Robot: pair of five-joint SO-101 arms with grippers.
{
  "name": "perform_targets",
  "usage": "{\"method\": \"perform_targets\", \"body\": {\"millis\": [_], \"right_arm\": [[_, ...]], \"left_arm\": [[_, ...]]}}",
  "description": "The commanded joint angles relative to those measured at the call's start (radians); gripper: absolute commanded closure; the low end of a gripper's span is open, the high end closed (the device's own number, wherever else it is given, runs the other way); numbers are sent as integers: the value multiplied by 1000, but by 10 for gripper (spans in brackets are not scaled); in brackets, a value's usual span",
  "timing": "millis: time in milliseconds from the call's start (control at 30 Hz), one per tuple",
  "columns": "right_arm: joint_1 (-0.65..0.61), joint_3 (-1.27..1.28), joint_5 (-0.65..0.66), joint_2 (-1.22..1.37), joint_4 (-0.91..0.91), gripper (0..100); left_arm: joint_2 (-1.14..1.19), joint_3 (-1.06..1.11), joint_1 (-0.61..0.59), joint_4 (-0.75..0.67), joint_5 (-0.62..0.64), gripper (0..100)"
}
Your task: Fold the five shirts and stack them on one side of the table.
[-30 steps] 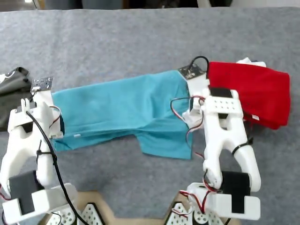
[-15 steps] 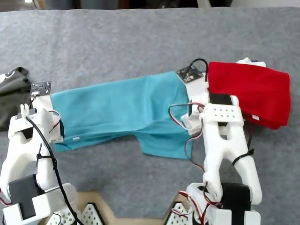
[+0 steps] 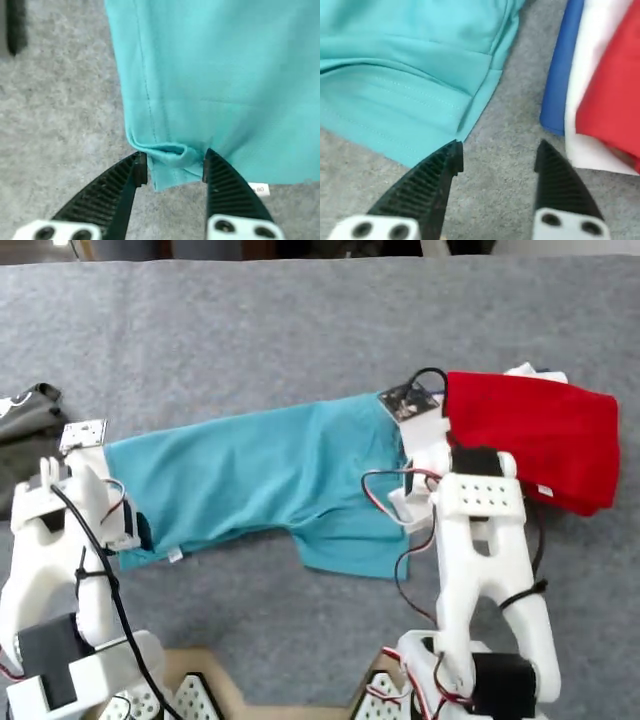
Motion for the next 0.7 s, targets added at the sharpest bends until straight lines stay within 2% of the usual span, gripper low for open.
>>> {"method": "perform_targets", "body": {"millis": [0,33,133,333,433,567,667], "right_arm": [[-64,-85,-49,-24,32,918],[-91,-108,-72,-13,37,981],[-147,-176,-129,45,40,956],[-230,-315,-160,223,43,984],[-275,-403,-161,348,41,984],[-325,-524,-161,483,43,984],[-338,-598,-163,567,20,984]], "left_arm": [[-28,-130,-13,84,2,795],[-28,-163,-22,109,2,795],[-28,-231,-62,132,2,795],[-26,-297,-107,112,5,798],[-26,-369,-77,109,110,833],[-12,-460,-30,92,284,977],[29,-407,58,-52,344,962]]}}
